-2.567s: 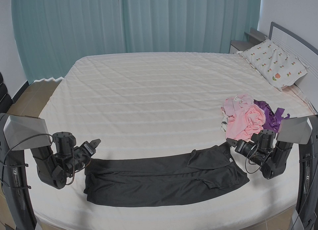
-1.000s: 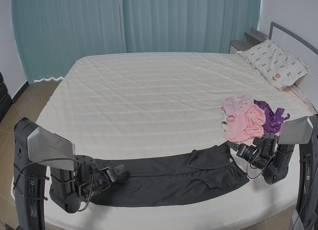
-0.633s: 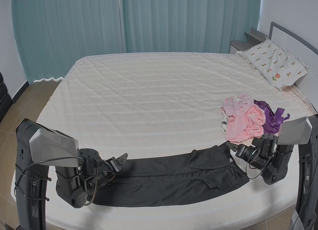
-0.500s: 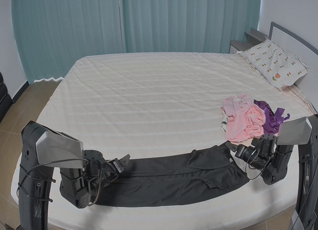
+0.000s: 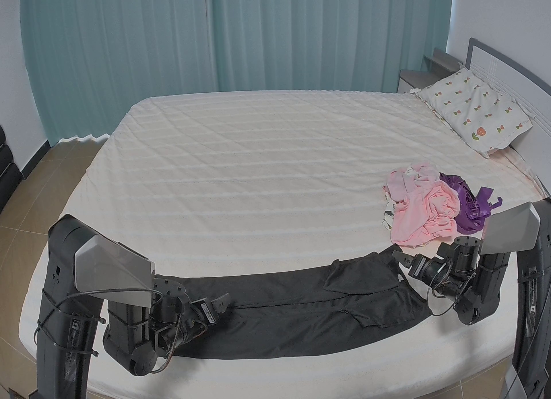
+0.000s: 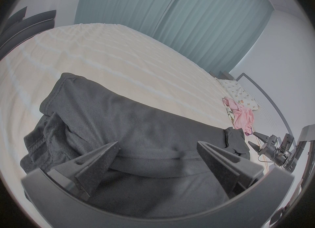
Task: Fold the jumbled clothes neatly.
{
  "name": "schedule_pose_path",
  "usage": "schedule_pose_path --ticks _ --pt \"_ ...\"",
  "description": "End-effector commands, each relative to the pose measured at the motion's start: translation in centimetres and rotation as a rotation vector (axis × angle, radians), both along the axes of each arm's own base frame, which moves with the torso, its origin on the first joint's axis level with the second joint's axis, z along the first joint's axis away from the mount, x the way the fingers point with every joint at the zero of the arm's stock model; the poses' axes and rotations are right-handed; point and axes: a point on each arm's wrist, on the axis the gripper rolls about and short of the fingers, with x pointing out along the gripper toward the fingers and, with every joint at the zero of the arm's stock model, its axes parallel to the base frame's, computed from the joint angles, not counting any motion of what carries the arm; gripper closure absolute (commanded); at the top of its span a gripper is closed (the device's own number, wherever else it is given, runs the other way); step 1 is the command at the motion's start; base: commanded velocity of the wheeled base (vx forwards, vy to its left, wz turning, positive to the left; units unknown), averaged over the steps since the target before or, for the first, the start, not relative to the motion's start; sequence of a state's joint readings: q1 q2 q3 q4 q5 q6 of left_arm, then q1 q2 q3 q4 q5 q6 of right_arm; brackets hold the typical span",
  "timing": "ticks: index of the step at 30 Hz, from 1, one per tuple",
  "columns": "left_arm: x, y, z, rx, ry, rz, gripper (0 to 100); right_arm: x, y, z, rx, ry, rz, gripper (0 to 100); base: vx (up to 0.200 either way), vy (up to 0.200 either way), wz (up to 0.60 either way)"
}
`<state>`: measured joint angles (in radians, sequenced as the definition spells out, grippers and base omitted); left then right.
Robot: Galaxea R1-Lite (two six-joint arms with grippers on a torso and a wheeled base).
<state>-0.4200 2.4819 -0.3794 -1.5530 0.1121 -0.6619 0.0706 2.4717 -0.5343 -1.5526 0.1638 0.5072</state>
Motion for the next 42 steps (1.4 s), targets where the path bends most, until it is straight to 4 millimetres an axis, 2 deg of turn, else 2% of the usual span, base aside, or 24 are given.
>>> schedule_pose_path --ticks 1,5,7,13,14,15,16,18,23,25,29,35,37,41,42 --pt "-0.4 0.0 0.3 -0.005 -0.007 -0.006 0 -0.2 0.0 0.1 0.001 0.0 0.0 0 0.0 0.0 0.0" --pt "-0.8 0.1 0.5 0.001 0.003 -0.008 0 -0.2 0.0 0.1 0.001 0.0 0.0 0 0.0 0.0 0.0" --pt "-0.7 0.1 1.2 -0.009 -0.017 -0.006 0 -0.3 0.0 0.2 0.001 0.001 -0.002 0 0.0 0.0 0.0" --pt "0.1 1.5 4.5 -0.051 -0.119 0.047 0 -0.8 -0.1 1.0 -0.006 -0.009 -0.023 0 0.0 0.0 0.0" --pt "0.1 1.5 4.5 -0.051 -0.119 0.047 0 -0.8 -0.1 1.0 -0.006 -0.009 -0.023 0 0.0 0.0 0.0" --pt "0.5 2.3 6.1 -0.067 -0.172 0.08 0 -1.1 -0.1 1.1 -0.008 0.0 -0.031 0 0.0 0.0 0.0" --pt "0.7 2.9 6.8 -0.067 -0.196 0.095 0 -1.3 0.0 1.1 -0.006 0.008 -0.041 0 0.0 0.0 0.0" --pt "0.9 4.0 7.4 -0.026 -0.207 0.112 0 -1.5 -0.1 1.3 0.004 0.012 -0.065 0 0.0 0.0 0.0" --pt "1.4 7.3 7.1 0.095 -0.153 0.161 0 -2.6 -0.3 2.1 0.044 0.031 -0.127 0 0.0 0.0 0.0" --pt "1.3 7.9 7.0 0.116 -0.134 0.147 0 -3.0 -0.3 2.2 0.061 0.043 -0.135 0 0.0 0.0 0.0" --pt "1.1 10.5 6.3 0.167 -0.048 0.064 0 -4.3 0.0 2.3 0.087 0.087 -0.172 0 0.0 0.0 0.0" --pt "1.1 11.3 5.7 0.18 0.046 -0.003 0 -4.5 0.1 2.2 0.099 0.095 -0.185 0 0.0 0.0 0.0" --pt "1.8 12.0 5.0 0.205 0.133 -0.068 0 -4.5 0.2 2.1 0.098 0.1 -0.184 0 0.0 0.0 0.0" --pt "2.6 12.2 5.0 0.206 0.149 -0.072 0 -4.5 0.3 2.1 0.1 0.1 -0.181 0 0.0 0.0 0.0" --pt "2.7 12.1 4.4 0.212 0.175 -0.081 0 -4.6 0.3 2.1 0.103 0.103 -0.18 0 0.0 0.0 0.0"
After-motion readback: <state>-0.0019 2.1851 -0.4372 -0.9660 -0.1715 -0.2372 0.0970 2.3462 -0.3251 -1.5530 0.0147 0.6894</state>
